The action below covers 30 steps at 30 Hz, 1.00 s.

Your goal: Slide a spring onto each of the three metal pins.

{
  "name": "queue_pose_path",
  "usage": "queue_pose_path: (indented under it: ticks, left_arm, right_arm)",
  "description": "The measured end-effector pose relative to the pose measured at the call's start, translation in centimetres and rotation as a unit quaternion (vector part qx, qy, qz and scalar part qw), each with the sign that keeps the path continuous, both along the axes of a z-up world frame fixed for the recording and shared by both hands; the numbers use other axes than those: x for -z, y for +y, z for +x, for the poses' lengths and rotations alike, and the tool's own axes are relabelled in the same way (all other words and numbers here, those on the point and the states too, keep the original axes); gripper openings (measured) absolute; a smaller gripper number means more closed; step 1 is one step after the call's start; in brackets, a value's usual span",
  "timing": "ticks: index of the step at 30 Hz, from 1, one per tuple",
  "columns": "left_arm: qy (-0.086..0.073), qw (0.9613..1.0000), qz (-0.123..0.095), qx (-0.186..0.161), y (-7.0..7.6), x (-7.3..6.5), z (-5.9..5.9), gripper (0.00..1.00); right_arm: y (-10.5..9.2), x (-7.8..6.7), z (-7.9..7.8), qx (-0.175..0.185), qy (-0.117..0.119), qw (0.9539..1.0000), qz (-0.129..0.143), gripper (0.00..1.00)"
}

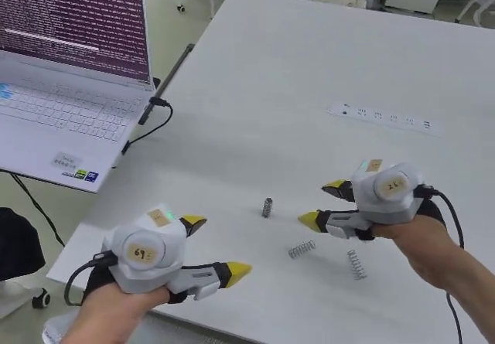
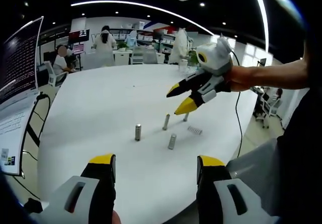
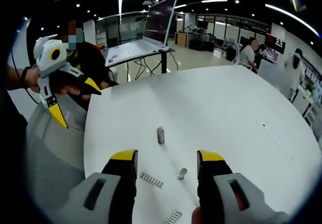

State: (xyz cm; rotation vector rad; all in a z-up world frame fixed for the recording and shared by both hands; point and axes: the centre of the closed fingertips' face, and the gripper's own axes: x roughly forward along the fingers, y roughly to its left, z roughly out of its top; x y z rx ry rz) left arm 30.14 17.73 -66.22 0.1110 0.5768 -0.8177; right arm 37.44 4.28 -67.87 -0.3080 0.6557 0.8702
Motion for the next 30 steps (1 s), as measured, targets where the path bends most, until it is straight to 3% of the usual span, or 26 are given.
queue_pose_path:
  ticks: [13,21,30]
  left_arm:
    - [-0.007,0.9999,0.004,0.012,-0.7,-0.6,0.6,0.63]
    - [-0.004,0.9999,0.006,0.013,-0.7,-0.4,0.5,0.63]
    - [-0.002,0.9997,0.009,0.021,-1.1,-0.3,0.7,0.63]
  right_arm:
    - [-3.8,-0.6,-2.1,0.055,0.004,0.9982,0.025,0.53]
    - [-6.9,-0.1,-4.0,0.088,0.015,0.9956,0.027,0.58]
    - [-8.4,0.4,-5.9,0.109,0.026,0.9932,0.033,0.61]
